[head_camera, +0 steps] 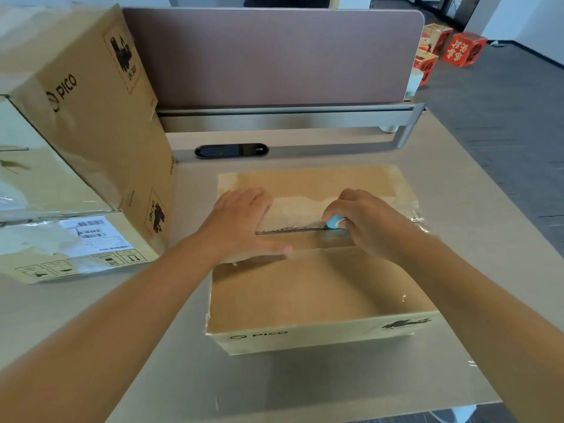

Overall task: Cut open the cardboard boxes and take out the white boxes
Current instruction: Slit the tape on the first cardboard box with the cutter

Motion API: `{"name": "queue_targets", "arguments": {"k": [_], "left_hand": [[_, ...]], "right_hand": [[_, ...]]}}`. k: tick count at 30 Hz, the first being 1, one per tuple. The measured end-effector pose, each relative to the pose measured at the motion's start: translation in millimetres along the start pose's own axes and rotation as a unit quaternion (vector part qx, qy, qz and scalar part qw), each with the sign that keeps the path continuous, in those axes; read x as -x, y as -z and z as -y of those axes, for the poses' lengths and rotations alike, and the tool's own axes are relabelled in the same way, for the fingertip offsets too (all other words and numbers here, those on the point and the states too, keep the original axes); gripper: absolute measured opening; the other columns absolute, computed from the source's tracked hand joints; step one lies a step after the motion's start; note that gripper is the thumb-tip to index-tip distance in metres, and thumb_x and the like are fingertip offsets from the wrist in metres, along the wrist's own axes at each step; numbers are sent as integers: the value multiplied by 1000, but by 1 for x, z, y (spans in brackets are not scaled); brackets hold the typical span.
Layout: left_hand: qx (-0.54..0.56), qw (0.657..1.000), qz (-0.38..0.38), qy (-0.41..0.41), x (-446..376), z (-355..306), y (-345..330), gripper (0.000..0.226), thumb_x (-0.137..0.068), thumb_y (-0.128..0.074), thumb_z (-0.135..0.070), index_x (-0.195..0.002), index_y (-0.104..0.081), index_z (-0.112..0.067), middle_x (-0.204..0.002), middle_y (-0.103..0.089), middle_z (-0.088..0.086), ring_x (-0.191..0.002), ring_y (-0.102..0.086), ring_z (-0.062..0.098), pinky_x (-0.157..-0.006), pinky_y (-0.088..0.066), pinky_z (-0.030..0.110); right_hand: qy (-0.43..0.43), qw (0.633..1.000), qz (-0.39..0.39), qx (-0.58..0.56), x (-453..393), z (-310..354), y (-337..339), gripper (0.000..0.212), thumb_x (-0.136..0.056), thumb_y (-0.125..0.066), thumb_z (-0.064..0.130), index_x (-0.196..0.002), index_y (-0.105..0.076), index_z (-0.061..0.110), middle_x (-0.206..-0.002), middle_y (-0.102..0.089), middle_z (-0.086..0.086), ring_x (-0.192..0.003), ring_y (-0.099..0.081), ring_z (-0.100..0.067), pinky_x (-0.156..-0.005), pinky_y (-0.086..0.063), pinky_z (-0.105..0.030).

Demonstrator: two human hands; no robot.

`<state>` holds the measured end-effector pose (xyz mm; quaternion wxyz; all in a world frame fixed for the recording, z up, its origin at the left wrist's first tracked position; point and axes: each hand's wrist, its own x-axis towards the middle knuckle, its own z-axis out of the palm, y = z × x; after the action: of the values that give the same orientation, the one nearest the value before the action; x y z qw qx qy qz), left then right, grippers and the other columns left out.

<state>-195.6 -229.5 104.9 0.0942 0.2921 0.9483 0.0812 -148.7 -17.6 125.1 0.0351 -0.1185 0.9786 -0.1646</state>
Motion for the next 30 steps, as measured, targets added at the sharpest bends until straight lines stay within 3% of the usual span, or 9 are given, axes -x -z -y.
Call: {"name": "queue_targets", "arguments": {"k": [2,5,7,10,12,15,24,28,30], "left_hand": [[11,1000,-1,0,-6,-10,1,110,-49,-26,-85,-138,-28,-20,-145,-25,-2,-133,-20,17,-110,-14,31],[10,999,27,-18,-19,-30,-4,97,-72,-49,-72,-147,-13,-21,-156,-2,-1,-143,-1,17,-115,-4,34],[15,999,16,-34,-27,-40,-9,93,-77,-51,-66,-148,-9,-22,-157,2,-2,-144,4,16,-117,-1,36],[-12,999,10,-40,-33,-44,-19,98,-75,-43,-76,-149,-5,-24,-157,1,-5,-144,4,15,-117,1,39],[-25,999,10,-34,-33,-42,-21,108,-63,-29,-87,-149,-2,-26,-157,2,-8,-144,5,14,-116,4,36],[-34,999,-4,-38,-33,-40,-22,115,-48,-9,-85,-148,-2,-29,-157,1,-9,-144,4,13,-114,5,34],[-29,999,1,-34,-34,-43,-21,117,-46,-11,-85,-148,-5,-28,-157,0,-8,-144,2,14,-115,4,35],[-19,999,-17,-23,-41,-50,-21,113,-49,-20,-87,-143,-21,-23,-151,-19,-3,-141,-11,18,-116,-8,40],[-17,999,-20,-37,-51,-62,-22,105,-59,-34,-87,-140,-26,-20,-146,-26,0,-137,-19,22,-113,-16,43]], "right_hand": [[-5,1000,-2,-2,3,-5,1,40,-86,-42,-12,-113,-61,12,-104,-52,-8,-97,-45,-23,-80,-38,-30],[2,1000,-7,-8,3,-8,1,40,-86,-41,-11,-111,-63,12,-102,-53,-8,-95,-45,-23,-78,-37,-28],[11,1000,-11,-9,2,-10,0,39,-86,-42,-10,-110,-63,12,-102,-54,-10,-94,-46,-23,-77,-36,-27],[18,1000,-8,-11,3,-14,0,37,-87,-43,-9,-110,-63,11,-104,-54,-12,-97,-47,-26,-79,-36,-28],[19,1000,-5,-13,2,-15,1,36,-87,-43,-8,-111,-62,12,-105,-54,-11,-98,-46,-25,-78,-33,-26],[15,1000,2,-14,4,-21,2,35,-89,-43,-6,-112,-62,13,-105,-53,-9,-98,-46,-23,-75,-31,-25],[-16,1000,-7,6,22,-50,18,33,-88,-45,-6,-111,-63,11,-105,-54,-8,-92,-43,-20,-82,-40,-33],[-39,999,-14,12,30,-66,24,32,-89,-47,-4,-109,-63,14,-106,-54,-5,-101,-47,-23,-87,-41,-34],[-46,999,-11,13,31,-72,26,33,-90,-45,-4,-110,-63,15,-108,-54,-4,-101,-47,-21,-88,-41,-31]]}}
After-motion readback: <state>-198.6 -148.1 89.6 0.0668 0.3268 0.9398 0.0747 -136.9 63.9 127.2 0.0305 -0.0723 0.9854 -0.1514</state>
